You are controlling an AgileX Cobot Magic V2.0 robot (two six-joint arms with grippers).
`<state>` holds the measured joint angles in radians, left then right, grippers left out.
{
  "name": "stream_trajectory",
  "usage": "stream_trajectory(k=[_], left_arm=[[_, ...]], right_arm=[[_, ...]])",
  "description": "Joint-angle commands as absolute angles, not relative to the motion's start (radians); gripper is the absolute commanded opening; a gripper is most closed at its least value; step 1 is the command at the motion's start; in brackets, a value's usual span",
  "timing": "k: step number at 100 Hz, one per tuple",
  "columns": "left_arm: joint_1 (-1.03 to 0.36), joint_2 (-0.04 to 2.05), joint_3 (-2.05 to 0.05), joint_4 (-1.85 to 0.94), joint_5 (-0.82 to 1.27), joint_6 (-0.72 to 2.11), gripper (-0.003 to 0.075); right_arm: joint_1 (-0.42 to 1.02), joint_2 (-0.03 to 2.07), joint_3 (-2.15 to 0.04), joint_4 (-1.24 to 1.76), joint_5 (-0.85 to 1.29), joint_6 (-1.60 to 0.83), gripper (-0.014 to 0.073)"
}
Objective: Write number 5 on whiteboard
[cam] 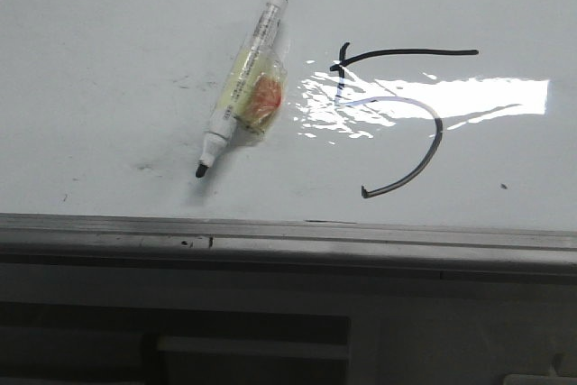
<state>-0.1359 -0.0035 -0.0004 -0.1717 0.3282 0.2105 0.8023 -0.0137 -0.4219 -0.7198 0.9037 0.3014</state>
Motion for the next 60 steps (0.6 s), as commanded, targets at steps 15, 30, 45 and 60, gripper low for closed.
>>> stream_trajectory(k=[15, 30, 45, 60], left_arm=[[-0.135, -0.03, 0.023, -0.187, 0.263, 0.197, -0.002], [-0.135, -0.03, 0.023, -0.187, 0.263, 0.197, -0.002], [-0.135, -0.03, 0.023, -0.187, 0.263, 0.197, -0.002], [-0.135, -0.03, 0.023, -0.187, 0.263, 0.197, -0.002]], right_arm=[[0.5, -0.022, -0.321, -0.617, 0.569, 0.293, -0.0053], [0.212, -0.02, -0.142, -0.31, 0.221, 0.172, -0.0053], [-0.017, -0.02, 0.038, -0.129, -0.059, 0.108, -0.0053], [-0.057, -0.027, 0.034, -0.129, 0.1, 0.108, -0.0053]])
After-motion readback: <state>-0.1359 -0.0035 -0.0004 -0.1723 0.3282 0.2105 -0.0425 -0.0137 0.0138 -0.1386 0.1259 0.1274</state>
